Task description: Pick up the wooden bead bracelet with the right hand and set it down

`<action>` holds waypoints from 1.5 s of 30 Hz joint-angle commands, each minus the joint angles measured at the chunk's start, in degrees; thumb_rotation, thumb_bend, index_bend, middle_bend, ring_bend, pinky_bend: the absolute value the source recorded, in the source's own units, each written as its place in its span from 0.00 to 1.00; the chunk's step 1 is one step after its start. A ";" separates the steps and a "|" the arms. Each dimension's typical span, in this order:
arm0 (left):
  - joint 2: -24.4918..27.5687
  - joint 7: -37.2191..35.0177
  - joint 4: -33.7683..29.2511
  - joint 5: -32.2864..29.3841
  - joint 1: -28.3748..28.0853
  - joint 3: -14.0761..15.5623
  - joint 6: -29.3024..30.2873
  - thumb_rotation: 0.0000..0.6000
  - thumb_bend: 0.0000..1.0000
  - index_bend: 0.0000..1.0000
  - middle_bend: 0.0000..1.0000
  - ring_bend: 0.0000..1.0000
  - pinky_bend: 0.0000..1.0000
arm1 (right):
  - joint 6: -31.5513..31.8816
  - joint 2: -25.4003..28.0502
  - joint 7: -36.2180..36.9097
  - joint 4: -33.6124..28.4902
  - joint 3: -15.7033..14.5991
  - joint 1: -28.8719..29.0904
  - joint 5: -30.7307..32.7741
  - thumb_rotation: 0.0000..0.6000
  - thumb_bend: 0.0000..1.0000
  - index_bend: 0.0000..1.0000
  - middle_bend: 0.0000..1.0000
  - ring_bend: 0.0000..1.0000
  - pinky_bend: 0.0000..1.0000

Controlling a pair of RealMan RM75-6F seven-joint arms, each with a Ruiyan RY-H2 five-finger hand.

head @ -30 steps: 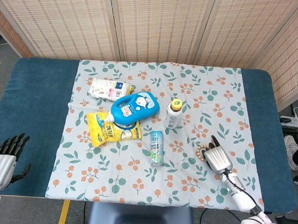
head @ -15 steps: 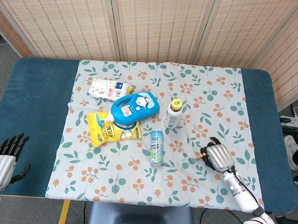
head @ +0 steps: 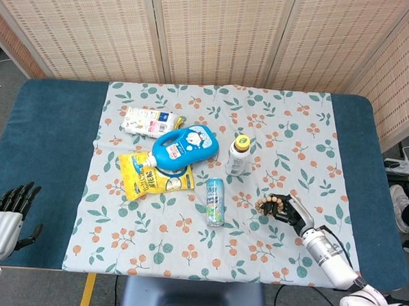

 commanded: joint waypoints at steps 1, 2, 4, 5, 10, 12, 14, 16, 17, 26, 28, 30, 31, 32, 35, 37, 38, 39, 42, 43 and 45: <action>-0.01 -0.01 -0.03 -0.12 -0.02 -0.01 -0.12 1.00 0.40 0.01 0.00 0.00 0.10 | -6.79 5.10 31.83 -4.51 0.95 1.54 -9.70 1.00 0.77 0.58 0.63 0.38 0.24; -0.01 -0.07 -0.06 -0.26 -0.04 -0.04 -0.23 1.00 0.40 0.01 0.00 0.00 0.10 | -4.50 4.02 33.88 -2.77 -0.56 1.56 -13.35 1.00 0.77 0.56 0.63 0.37 0.24; 0.04 -0.13 -0.10 -0.33 -0.07 -0.05 -0.31 1.00 0.40 0.02 0.00 0.00 0.10 | 0.13 2.31 38.40 1.70 -3.78 2.37 -19.57 1.00 0.77 0.51 0.61 0.36 0.24; 0.06 -0.19 -0.12 -0.34 -0.08 -0.05 -0.35 1.00 0.40 0.02 0.00 0.00 0.10 | 1.92 1.68 39.98 3.44 -5.11 2.85 -21.66 1.00 0.77 0.49 0.60 0.35 0.24; 0.20 -0.56 -0.15 -0.41 -0.15 -0.03 -0.55 1.00 0.40 0.03 0.00 0.00 0.10 | 9.90 -1.39 44.18 10.80 -11.23 4.67 -27.79 0.87 0.69 0.43 0.57 0.33 0.24; 0.35 -0.75 -0.27 -0.31 -0.09 0.02 -0.45 1.00 0.40 0.03 0.00 0.00 0.10 | 11.86 -2.11 44.99 12.61 -12.29 5.72 -28.26 0.81 0.65 0.42 0.56 0.32 0.24; 0.38 -0.94 -0.21 -0.41 -0.15 -0.04 -0.57 1.00 0.40 0.04 0.00 0.00 0.10 | 12.90 -2.53 44.99 13.68 -13.68 6.40 -28.72 0.75 0.60 0.40 0.55 0.31 0.24; 0.43 -1.10 -0.20 -0.47 -0.18 -0.05 -0.67 1.00 0.40 0.04 0.00 0.00 0.10 | 14.70 -3.26 44.35 14.82 -14.88 6.58 -28.80 0.69 0.55 0.39 0.54 0.31 0.24; 0.47 -1.21 -0.14 -0.52 -0.22 -0.06 -0.75 1.00 0.40 0.04 0.00 0.00 0.10 | 15.32 -3.53 44.24 15.23 -15.38 6.69 -28.77 0.66 0.53 0.39 0.54 0.31 0.24; 0.38 -1.52 0.18 -0.71 -0.32 -0.13 -0.94 1.00 0.40 0.05 0.00 0.00 0.10 | 19.60 -5.77 43.79 17.58 -18.88 7.90 -27.24 0.49 0.38 0.38 0.54 0.30 0.24; 0.43 -1.50 0.10 -0.77 -0.34 -0.17 -0.96 1.00 0.40 0.05 0.00 0.00 0.10 | 20.56 -6.08 44.90 17.77 -19.54 8.20 -27.20 0.49 0.38 0.39 0.54 0.30 0.24; 0.46 -1.42 0.02 -0.86 -0.35 -0.20 -0.97 1.00 0.40 0.05 0.00 0.00 0.10 | 21.81 -6.56 45.47 18.25 -20.25 8.38 -27.32 0.49 0.42 0.40 0.54 0.30 0.24; 0.45 -1.39 -0.01 -0.90 -0.35 -0.22 -0.98 1.00 0.40 0.05 0.00 0.00 0.10 | 22.36 -6.80 45.47 18.51 -20.57 8.46 -27.49 0.49 0.45 0.40 0.54 0.30 0.24; 0.45 -1.34 -0.02 -0.94 -0.34 -0.21 -0.98 1.00 0.40 0.05 0.00 0.00 0.10 | 22.79 -7.01 45.43 18.73 -20.85 8.55 -27.57 0.49 0.49 0.41 0.54 0.30 0.24; 0.53 -1.36 -0.09 -0.91 -0.30 -0.16 -0.95 1.00 0.40 0.05 0.00 0.00 0.10 | 23.66 -7.59 44.95 19.20 -21.51 8.80 -27.25 0.49 0.57 0.42 0.54 0.29 0.24; 0.57 -1.35 -0.13 -0.86 -0.20 -0.13 -0.77 1.00 0.40 0.05 0.00 0.00 0.10 | 23.95 -7.78 44.57 19.24 -21.94 9.00 -26.88 0.51 0.60 0.43 0.54 0.29 0.24; 0.63 -1.45 -0.13 -0.85 -0.15 -0.14 -0.68 1.00 0.40 0.05 0.00 0.00 0.10 | 24.08 -7.83 44.31 19.23 -22.19 9.13 -26.73 0.51 0.61 0.44 0.54 0.29 0.24; 0.66 -1.49 -0.15 -0.82 -0.12 -0.13 -0.61 1.00 0.40 0.06 0.00 0.00 0.10 | 24.19 -7.87 44.08 19.20 -22.36 9.20 -26.59 0.52 0.62 0.44 0.54 0.29 0.24; 0.81 -1.49 -0.29 -0.80 -0.01 -0.14 -0.40 1.00 0.40 0.06 0.00 0.00 0.10 | 24.42 -8.00 43.13 19.11 -22.90 9.40 -26.16 0.53 0.62 0.45 0.54 0.29 0.24; 0.86 -1.48 -0.37 -0.75 0.05 -0.10 -0.31 1.00 0.40 0.06 0.00 0.00 0.10 | 24.44 -8.07 42.96 19.06 -23.03 9.46 -25.97 0.55 0.62 0.46 0.54 0.29 0.24; 0.95 -1.55 -0.38 -0.73 0.17 -0.08 -0.14 1.00 0.40 0.06 0.00 0.00 0.11 | 24.45 -8.21 42.94 18.99 -23.42 9.64 -25.67 0.59 0.62 0.47 0.54 0.29 0.24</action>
